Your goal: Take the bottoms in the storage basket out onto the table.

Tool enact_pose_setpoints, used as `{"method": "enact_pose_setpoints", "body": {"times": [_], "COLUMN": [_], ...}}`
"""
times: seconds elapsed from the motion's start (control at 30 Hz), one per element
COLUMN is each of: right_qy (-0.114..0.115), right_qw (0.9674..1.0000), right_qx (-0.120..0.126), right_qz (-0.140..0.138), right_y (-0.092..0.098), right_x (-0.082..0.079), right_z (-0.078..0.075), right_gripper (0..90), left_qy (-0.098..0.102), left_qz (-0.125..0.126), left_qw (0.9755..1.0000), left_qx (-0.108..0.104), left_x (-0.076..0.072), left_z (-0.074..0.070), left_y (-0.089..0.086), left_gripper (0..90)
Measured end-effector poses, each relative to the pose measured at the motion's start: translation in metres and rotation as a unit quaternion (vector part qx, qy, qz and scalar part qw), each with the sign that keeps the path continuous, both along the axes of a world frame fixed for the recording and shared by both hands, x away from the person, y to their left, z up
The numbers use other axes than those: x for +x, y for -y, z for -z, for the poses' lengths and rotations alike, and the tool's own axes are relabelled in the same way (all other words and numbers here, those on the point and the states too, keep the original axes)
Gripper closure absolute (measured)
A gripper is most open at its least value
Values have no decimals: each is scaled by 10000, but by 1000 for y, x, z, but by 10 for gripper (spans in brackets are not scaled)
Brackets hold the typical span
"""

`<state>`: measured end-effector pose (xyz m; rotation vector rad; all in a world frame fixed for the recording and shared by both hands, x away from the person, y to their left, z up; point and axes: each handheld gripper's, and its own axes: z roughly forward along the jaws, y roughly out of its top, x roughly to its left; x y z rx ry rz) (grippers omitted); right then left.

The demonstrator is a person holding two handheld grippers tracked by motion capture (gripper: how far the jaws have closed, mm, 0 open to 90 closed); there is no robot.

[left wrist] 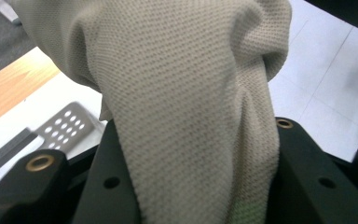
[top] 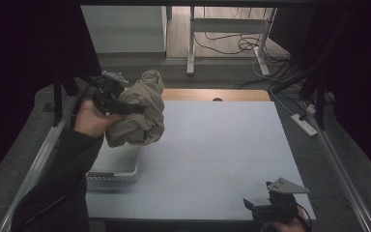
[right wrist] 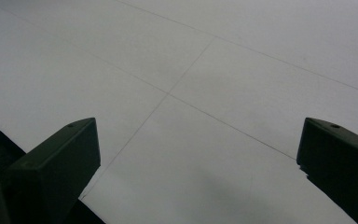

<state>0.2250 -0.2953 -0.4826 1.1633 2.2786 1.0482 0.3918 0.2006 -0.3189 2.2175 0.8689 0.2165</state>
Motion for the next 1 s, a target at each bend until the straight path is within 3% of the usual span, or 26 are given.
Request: {"method": "enact_pose_setpoints", "body": {"times": [1.0], "right_qy": [34], "right_qw": [10000], "right_qx": [10], "right_qz": [-19], "right_y": [0], "right_x": [-1], "right_z": [0], "right_gripper": [0], "left_qy": [176], "left_qz": [590], "left_qw": [9980], "left_qx": [-142], "left_x": [10], "left_z": [-12], "left_y": [74], "left_gripper": [638]}}
